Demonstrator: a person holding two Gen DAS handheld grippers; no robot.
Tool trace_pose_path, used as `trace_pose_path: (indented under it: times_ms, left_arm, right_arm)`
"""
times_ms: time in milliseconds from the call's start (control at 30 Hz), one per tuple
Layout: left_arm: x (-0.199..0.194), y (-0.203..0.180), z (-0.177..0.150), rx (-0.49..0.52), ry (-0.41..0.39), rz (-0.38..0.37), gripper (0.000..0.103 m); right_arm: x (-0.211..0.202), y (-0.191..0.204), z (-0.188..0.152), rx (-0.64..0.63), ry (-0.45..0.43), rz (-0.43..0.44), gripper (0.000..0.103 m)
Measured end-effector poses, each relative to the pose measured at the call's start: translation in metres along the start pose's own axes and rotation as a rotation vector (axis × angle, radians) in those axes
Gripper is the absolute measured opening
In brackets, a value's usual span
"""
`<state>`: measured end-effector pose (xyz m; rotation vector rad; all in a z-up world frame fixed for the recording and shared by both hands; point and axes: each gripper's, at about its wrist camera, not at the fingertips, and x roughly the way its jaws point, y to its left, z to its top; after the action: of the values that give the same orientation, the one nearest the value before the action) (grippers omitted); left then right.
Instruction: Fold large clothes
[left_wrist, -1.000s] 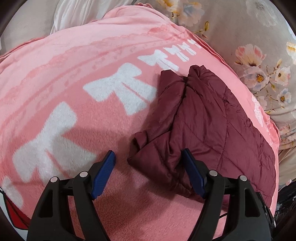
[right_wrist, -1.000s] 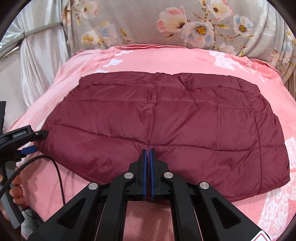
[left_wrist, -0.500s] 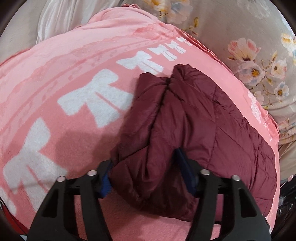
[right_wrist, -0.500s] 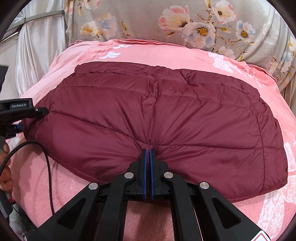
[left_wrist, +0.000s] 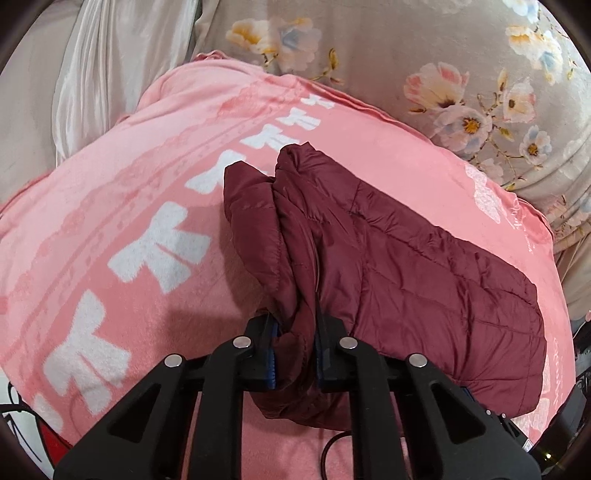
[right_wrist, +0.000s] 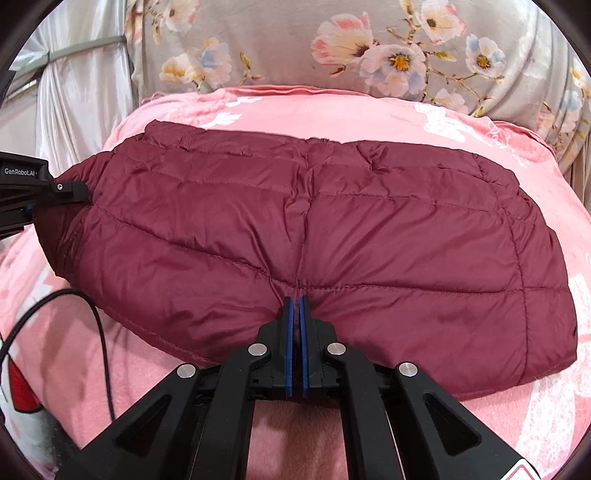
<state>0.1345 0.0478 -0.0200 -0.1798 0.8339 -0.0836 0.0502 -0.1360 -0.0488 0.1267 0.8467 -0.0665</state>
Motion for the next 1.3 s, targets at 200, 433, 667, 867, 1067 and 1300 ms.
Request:
trace_pose_path:
  times_ms: [200, 433, 667, 867, 1067, 1300]
  left_arm:
    - [-0.025, -0.013, 0.005, 0.021, -0.042, -0.039, 0.012]
    - [-0.049, -0.036, 0.009, 0.065, -0.086, -0.078, 0.012]
    - [-0.068, -0.065, 0.011, 0.126, -0.125, -0.113, 0.012]
    - [-0.085, -0.102, 0.010, 0.194, -0.152, -0.179, 0.012]
    - [-0.093, -0.154, 0.003, 0.287, -0.148, -0.267, 0.012]
    - [-0.073, -0.234, -0.025, 0.413, -0.077, -0.362, 0.012]
  right_arm:
    - [-0.016, -0.002, -0.010, 0.016, -0.005, 0.029, 0.003]
    - [-0.001, -0.009, -0.017, 0.041, 0.028, 0.045, 0.000]
    - [0.007, -0.009, -0.019, 0.034, 0.032, 0.043, 0.000]
    - [-0.010, -0.021, -0.026, 0.083, 0.004, 0.105, 0.000]
    - [-0.056, -0.054, -0.052, 0.127, -0.045, 0.078, 0.000]
    - [-0.093, -0.110, -0.072, 0.239, -0.070, -0.001, 0.001]
